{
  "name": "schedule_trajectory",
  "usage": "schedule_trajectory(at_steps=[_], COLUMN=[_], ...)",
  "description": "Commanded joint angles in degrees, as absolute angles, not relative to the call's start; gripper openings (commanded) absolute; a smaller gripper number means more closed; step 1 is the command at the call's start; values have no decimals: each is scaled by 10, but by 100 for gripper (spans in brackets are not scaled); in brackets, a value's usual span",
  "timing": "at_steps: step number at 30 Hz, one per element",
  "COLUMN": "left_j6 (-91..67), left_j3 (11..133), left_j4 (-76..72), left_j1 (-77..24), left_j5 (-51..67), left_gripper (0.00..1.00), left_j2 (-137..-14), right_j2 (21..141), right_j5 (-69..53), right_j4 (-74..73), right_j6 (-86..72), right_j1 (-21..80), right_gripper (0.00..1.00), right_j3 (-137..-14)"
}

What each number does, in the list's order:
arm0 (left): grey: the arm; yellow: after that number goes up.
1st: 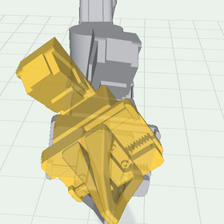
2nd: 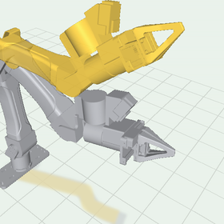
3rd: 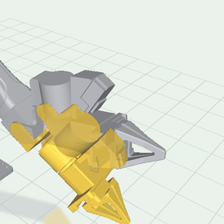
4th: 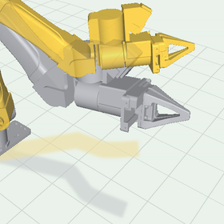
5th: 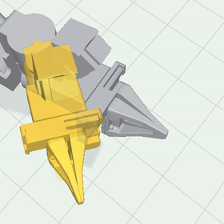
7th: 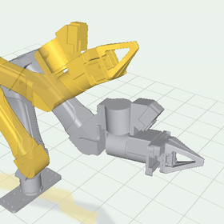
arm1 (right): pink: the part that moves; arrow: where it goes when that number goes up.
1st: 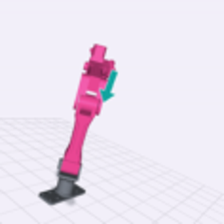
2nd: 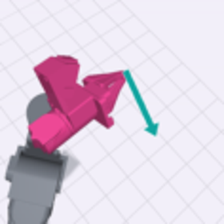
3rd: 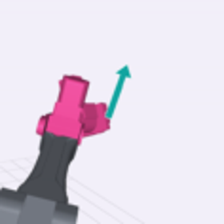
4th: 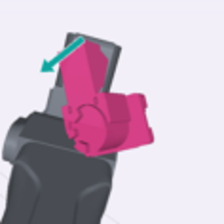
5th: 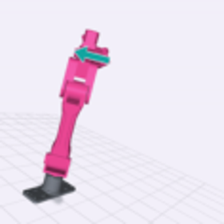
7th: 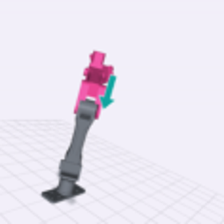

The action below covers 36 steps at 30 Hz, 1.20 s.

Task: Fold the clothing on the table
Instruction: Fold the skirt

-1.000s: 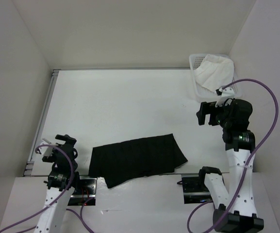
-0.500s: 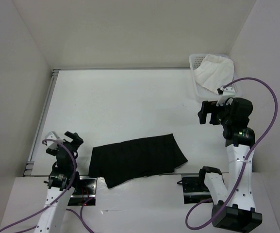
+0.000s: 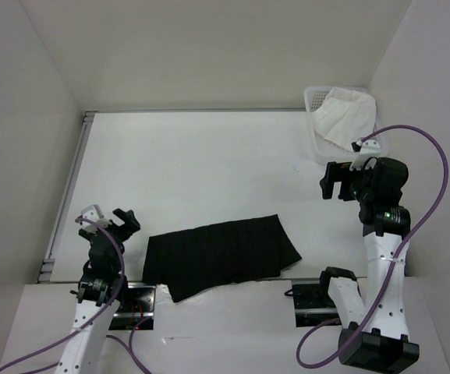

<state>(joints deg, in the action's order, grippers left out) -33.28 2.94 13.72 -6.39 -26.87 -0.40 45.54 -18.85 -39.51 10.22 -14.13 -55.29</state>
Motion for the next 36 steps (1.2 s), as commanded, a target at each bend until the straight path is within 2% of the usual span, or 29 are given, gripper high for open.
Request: schedule_trajectory(at_steps=[1,11,14,15,19,21,27,28,34,36], left_j6=[-260,-155,-5,50,445,516,587,571,650,629], left_j3=[6,17,18,23,6,1,-4,-4,-4,-4], left_j4=[65,-98,-119,-119,21,66,171,165,188,172], left_j1=[-60,-60,-60,-60,-60,-60,-60,-60,-60,-60], left_j5=[-209,-128,-64,-6,141,173,150,119,103,114], left_gripper=[100,100,100,100,100,100,100,100,100,100], left_j2=[70,70,70,70,70,70,70,64,70,70], right_j2=[454,454,454,454,460,454,454,454,448,448], right_j5=[-192,-192,-186,-186,-186,-192,-197,-197,-197,-197], right_j4=[-368,-368,-368,-368,-368,-368,-368,-368,-368,-368], right_j6=[107,102,102,102,102,102,102,102,102,102], right_j1=[-146,-151,-151,-151,-156,-162,-162,-162,-162,-162], right_gripper=[99,99,99,99,99,99,99,99,99,99], right_j3=[-555,-555,-555,-555,-555,-555,-555,-555,-555,-555])
